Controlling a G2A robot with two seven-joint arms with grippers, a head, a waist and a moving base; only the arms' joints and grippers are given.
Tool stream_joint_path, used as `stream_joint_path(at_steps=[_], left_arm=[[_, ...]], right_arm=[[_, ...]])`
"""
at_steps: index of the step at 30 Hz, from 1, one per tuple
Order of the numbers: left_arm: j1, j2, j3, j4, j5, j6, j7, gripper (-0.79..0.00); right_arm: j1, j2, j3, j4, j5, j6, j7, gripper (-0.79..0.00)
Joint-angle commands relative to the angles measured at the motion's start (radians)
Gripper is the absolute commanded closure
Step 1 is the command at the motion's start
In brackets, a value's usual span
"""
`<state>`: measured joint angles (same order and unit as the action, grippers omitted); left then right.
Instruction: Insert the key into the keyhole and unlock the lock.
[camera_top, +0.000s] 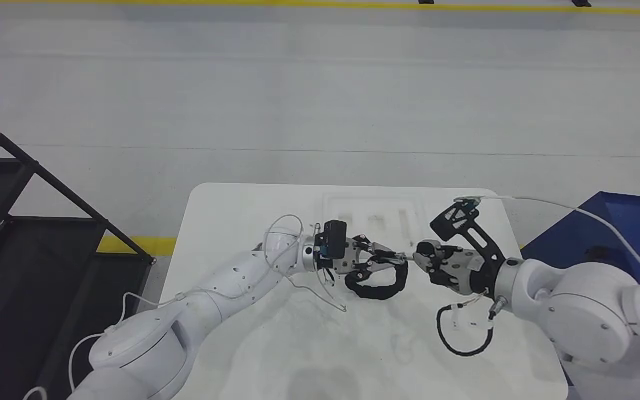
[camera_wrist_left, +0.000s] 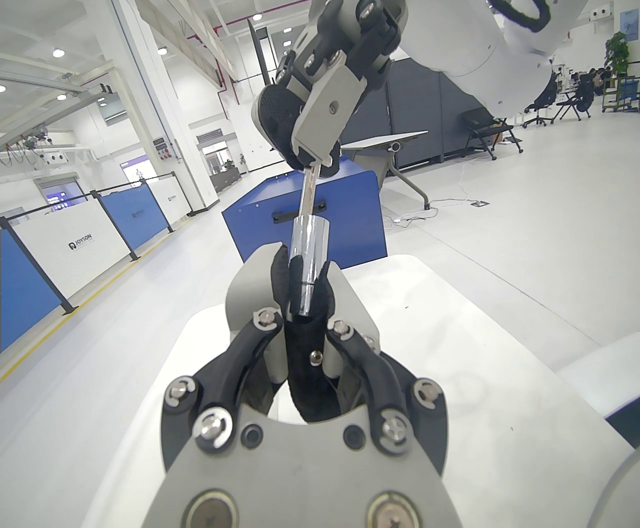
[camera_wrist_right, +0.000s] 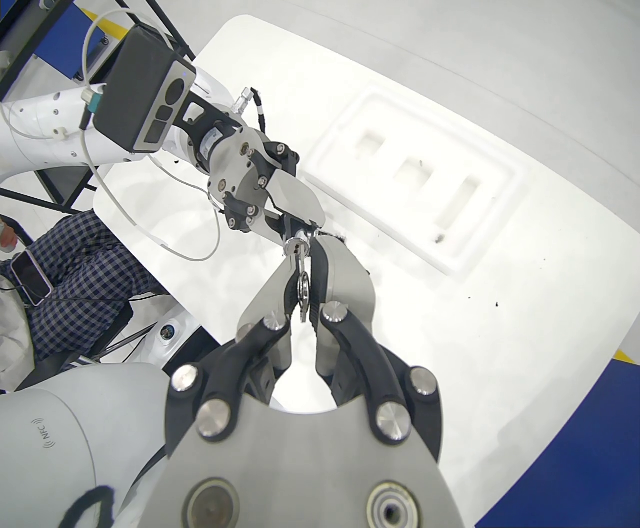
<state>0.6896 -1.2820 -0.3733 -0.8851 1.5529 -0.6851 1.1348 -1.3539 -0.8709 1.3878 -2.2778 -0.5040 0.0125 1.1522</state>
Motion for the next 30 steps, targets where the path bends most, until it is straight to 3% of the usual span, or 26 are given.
stream_joint_path(at_steps=[1,15,30], left_arm=[[0.002,-0.001,-0.004,0.0,0.005,0.002,0.002,0.0],[0.009,-0.003,-0.023,0.0,0.036,0.012,0.012,0.0],[-0.024,0.018,-0.01,-0.014,0.121,0.052,0.052,0.0]], right_arm=[[0.002,0.0,-0.004,0.001,0.001,-0.001,0.003,0.0],[0.027,-0.001,-0.028,0.015,0.002,0.009,0.009,0.0],[0.086,0.002,-0.004,0.076,0.243,0.024,0.133,0.0]])
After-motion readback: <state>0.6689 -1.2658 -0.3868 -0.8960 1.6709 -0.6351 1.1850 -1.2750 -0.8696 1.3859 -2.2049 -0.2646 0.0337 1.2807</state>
